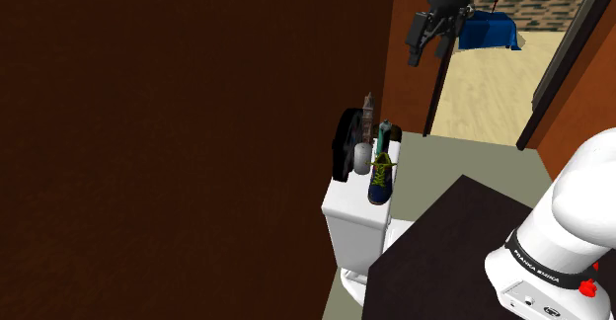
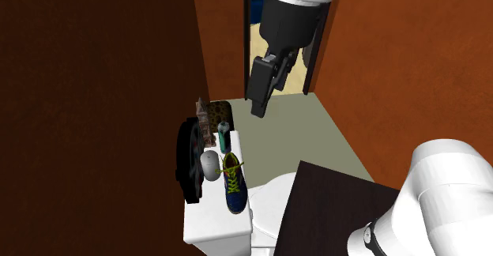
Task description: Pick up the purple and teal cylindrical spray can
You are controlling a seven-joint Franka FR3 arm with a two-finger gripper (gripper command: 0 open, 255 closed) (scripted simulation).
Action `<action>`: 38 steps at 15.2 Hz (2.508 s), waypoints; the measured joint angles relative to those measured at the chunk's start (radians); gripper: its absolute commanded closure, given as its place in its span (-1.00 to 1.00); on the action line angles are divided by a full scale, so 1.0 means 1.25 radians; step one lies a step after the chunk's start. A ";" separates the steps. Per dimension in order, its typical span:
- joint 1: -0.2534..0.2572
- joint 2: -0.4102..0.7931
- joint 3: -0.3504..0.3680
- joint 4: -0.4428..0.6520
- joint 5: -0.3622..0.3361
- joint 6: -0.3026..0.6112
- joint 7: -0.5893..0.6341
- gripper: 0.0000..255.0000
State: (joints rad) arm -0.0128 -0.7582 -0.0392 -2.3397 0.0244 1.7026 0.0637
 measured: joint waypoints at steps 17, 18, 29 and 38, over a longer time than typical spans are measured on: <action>-0.039 0.246 -0.105 -0.136 -0.087 0.403 -0.143 -1.00; -0.040 0.280 -0.113 -0.121 -0.088 0.424 -0.154 -1.00; -0.053 0.599 -0.182 -0.051 -0.057 0.695 -0.281 -1.00; -0.115 0.881 -0.169 0.115 0.047 0.828 -0.423 -1.00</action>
State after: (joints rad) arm -0.1564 0.3424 -0.2508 -2.1964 0.0827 2.7378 -0.4652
